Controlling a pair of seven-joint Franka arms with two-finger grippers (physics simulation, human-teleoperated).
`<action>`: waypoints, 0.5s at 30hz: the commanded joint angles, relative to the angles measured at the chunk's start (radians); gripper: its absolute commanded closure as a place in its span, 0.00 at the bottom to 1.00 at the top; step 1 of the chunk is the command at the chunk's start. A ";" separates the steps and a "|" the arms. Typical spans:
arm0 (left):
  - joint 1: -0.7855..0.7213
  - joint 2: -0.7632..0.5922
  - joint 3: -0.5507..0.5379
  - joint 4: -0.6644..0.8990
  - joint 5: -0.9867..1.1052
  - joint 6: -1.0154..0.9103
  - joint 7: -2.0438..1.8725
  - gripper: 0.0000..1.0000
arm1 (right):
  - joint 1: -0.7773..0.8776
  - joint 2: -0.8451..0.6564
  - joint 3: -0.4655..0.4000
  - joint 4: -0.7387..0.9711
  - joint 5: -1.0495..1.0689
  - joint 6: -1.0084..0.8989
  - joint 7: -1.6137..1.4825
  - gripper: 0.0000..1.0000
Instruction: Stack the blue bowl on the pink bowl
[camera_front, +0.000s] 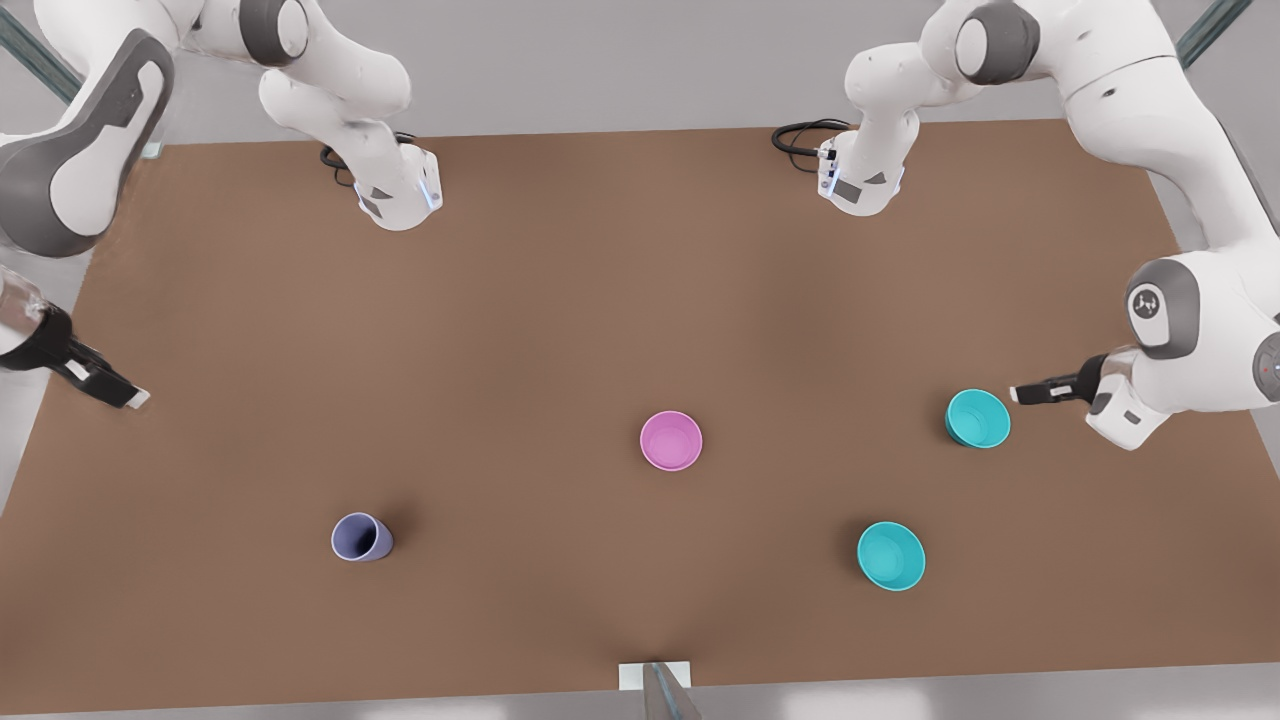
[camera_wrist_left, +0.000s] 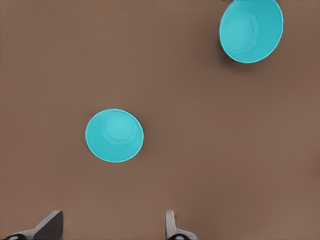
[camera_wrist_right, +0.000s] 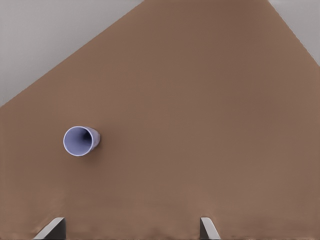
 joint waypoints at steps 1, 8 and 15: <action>0.052 0.078 -0.004 0.005 -0.056 0.217 0.219 0.00 | -0.103 -0.103 0.162 -0.109 -0.063 -0.087 -0.576 0.00; 0.110 0.188 -0.001 -0.159 -0.090 0.513 0.503 0.00 | -0.079 -0.179 0.158 -0.281 -0.082 0.022 -0.565 0.00; 0.109 0.188 0.004 -0.257 -0.090 0.504 0.603 0.00 | -0.079 -0.160 0.153 -0.295 -0.082 0.036 -0.565 0.00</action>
